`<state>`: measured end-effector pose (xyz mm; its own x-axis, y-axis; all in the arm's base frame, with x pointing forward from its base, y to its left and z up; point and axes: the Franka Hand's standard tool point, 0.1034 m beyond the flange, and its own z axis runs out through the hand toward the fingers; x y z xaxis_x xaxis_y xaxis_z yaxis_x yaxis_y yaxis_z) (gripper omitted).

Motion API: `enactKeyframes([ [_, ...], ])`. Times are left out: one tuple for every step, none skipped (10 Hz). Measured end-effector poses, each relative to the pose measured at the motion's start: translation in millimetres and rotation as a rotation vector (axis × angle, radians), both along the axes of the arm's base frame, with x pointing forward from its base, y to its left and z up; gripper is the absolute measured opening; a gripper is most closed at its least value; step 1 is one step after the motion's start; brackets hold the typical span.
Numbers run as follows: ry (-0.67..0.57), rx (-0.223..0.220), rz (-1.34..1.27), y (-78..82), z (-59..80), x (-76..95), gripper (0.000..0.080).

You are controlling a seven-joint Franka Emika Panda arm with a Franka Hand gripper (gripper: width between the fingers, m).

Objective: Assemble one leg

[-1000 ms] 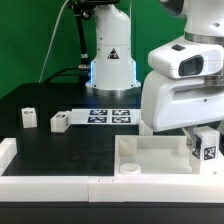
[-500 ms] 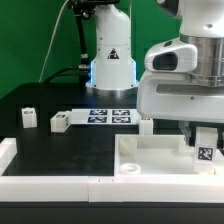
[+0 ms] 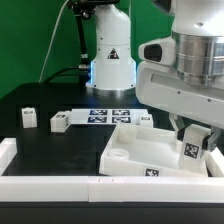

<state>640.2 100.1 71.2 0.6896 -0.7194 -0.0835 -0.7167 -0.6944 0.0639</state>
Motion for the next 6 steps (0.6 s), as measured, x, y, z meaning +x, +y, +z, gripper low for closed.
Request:
enactKeyframes([
  [0.000, 0.002, 0.009, 0.5, -0.8, -0.2, 0.0397],
  [0.000, 0.003, 0.009, 0.8, -0.8, -0.2, 0.0561],
  [0.000, 0.003, 0.008, 0.8, -0.9, -0.3, 0.0561],
  [0.001, 0.003, 0.008, 0.8, -1.1, -0.3, 0.0634],
  [0.001, 0.003, 0.008, 0.8, -1.2, -0.3, 0.0645],
  [0.001, 0.003, 0.008, 0.8, -1.3, -0.4, 0.0645],
])
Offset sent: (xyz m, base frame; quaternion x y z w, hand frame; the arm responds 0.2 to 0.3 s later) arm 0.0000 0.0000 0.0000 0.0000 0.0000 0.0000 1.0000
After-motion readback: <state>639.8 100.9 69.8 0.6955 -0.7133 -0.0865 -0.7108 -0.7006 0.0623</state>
